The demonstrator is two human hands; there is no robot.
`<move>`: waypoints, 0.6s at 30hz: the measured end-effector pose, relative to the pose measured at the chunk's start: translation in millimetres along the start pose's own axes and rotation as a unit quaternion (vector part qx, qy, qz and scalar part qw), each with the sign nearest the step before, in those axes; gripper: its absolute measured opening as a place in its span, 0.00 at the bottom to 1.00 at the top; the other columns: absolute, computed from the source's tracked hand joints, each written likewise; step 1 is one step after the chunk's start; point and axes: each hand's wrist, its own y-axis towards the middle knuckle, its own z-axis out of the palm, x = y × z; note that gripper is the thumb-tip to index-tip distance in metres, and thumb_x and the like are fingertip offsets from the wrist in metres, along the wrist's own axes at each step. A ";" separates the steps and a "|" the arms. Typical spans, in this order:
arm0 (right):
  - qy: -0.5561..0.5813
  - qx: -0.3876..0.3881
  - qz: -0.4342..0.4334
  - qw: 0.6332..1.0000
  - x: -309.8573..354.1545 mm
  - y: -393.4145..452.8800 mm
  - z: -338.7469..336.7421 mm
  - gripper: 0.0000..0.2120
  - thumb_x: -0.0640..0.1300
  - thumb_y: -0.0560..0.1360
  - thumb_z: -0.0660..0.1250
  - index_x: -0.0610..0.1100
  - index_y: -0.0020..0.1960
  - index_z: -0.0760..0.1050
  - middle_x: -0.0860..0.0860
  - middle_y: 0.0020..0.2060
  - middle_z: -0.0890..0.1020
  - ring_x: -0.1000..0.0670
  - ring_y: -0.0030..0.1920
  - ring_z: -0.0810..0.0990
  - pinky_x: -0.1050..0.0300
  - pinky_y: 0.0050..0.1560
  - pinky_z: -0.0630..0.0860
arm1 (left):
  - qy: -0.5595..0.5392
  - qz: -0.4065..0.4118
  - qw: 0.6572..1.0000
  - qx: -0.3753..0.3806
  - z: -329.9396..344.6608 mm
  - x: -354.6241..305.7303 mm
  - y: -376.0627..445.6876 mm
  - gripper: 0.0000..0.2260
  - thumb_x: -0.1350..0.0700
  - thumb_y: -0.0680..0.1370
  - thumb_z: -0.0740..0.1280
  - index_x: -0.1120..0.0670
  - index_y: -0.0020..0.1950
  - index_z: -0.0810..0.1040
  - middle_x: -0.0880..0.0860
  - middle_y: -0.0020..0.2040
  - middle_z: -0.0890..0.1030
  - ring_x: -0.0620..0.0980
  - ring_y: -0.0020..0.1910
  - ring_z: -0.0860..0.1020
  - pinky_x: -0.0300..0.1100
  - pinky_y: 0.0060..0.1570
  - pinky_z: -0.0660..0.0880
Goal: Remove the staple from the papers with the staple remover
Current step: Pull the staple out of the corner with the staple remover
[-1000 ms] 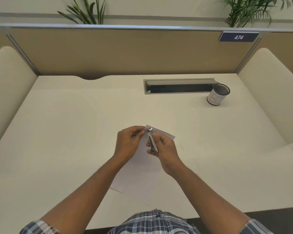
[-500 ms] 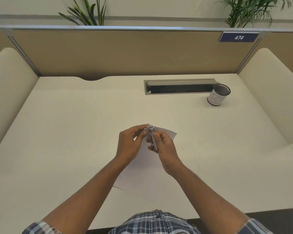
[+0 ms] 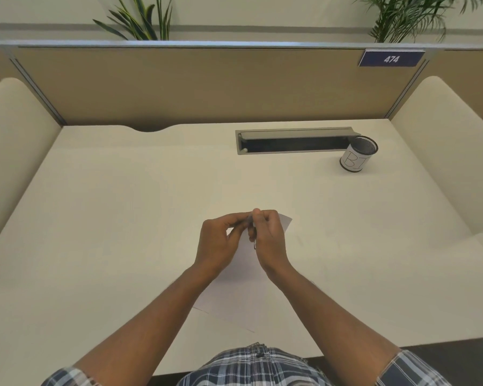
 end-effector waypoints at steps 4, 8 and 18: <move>-0.003 -0.007 -0.005 1.000 -0.3 1.3 -2.4 0.17 0.56 0.79 0.59 0.40 0.48 0.70 0.51 0.31 0.75 0.51 0.33 0.73 0.57 0.38 0.71 | -0.024 -0.021 0.999 0.007 -0.7 0.2 1.1 0.10 0.58 0.79 0.71 0.44 0.55 0.86 0.37 0.48 0.86 0.37 0.52 0.83 0.46 0.56 0.81; -0.040 -0.022 0.011 0.999 -2.7 3.0 -5.0 0.14 0.55 0.79 0.63 0.46 0.43 0.68 0.53 0.29 0.75 0.52 0.32 0.72 0.54 0.40 0.72 | -0.011 -0.043 0.999 0.014 0.2 1.1 3.2 0.06 0.54 0.80 0.71 0.46 0.54 0.86 0.35 0.46 0.85 0.35 0.50 0.83 0.46 0.55 0.81; -0.068 -0.049 0.090 0.992 1.8 12.3 -28.0 0.13 0.51 0.72 0.67 0.47 0.36 0.67 0.54 0.25 0.73 0.51 0.28 0.70 0.55 0.34 0.67 | 0.026 -0.090 0.994 0.048 15.1 2.3 10.3 0.07 0.46 0.79 0.70 0.46 0.50 0.87 0.30 0.39 0.81 0.30 0.47 0.81 0.36 0.51 0.79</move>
